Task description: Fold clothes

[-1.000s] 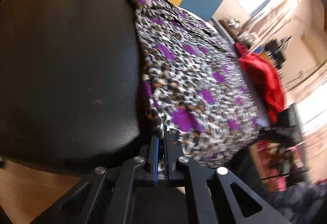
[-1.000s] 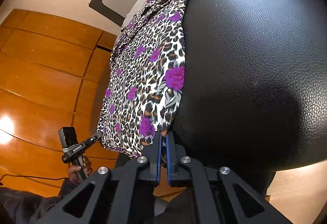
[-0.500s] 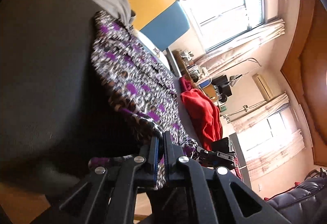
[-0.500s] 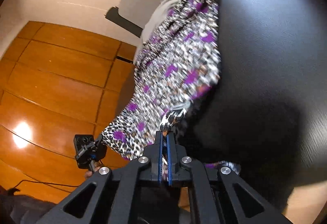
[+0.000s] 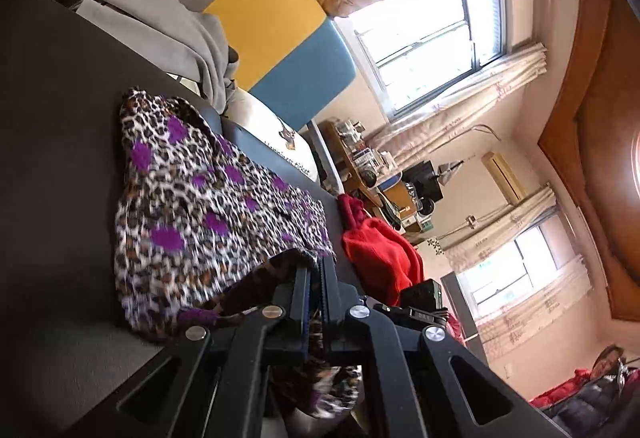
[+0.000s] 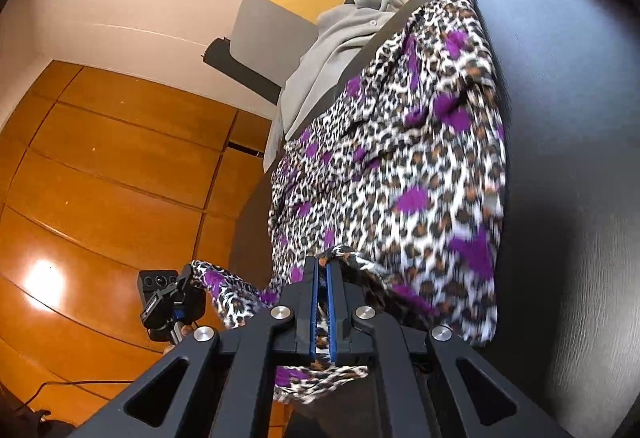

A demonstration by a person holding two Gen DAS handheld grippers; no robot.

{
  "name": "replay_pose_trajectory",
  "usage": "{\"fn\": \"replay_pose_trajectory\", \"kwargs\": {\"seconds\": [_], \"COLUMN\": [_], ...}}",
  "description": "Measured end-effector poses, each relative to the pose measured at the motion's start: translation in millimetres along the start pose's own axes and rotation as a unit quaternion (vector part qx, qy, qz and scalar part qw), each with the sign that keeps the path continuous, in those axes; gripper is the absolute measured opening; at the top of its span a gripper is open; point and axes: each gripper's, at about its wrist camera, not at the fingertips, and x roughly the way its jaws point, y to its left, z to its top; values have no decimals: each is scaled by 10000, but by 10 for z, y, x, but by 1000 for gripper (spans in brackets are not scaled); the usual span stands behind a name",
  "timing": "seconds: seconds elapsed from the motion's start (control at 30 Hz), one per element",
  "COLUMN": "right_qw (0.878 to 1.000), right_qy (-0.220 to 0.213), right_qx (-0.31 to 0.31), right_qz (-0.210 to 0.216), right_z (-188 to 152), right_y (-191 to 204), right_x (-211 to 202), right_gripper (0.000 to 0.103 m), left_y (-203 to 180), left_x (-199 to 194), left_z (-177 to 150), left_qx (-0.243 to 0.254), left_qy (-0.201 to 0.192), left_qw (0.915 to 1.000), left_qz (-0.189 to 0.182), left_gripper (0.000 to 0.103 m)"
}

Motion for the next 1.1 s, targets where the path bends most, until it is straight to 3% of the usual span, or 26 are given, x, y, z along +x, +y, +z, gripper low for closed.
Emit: {"fn": "replay_pose_trajectory", "kwargs": {"seconds": [0.47,0.63,0.7,0.73,0.77,0.8,0.83,0.97,1.03,1.1], "right_qw": [9990,9981,9974,9969,9964,9960,9966,9983,9989,9996], "right_qy": [-139,-93,-32,7,42,14,-61,-284,-349,-225], "right_qx": [52,239,393,486,579,663,650,445,255,91], "right_qz": [-433,-567,-602,-615,-625,-592,-512,-237,-167,-166], "right_z": [985,1360,1451,1475,1498,1497,1485,1322,1211,1081], "right_y": [-230,-371,-467,-524,-580,-621,-625,-527,-446,-386], "right_x": [105,281,359,395,429,431,404,210,99,55], "right_gripper": [4,4,10,13,25,46,49,50,51,52], "left_y": [457,789,986,1065,1132,1199,1234,1061,930,792], "left_x": [583,912,1041,1072,1078,1083,1057,709,632,650], "left_z": [932,1195,1245,1239,1220,1201,1170,924,756,513], "left_qx": [-77,-448,-710,-835,-952,-1069,-1142,-874,-565,-132], "left_qy": [-172,-209,-136,-132,-155,-178,-253,-879,-811,-451], "left_qw": [9992,9964,9922,9897,9878,9856,9841,9831,9862,9885], "left_qz": [346,693,1020,1152,1223,1294,1336,1347,1325,1435], "left_gripper": [3,3,7,12,15,15,15,15,15,15]}}
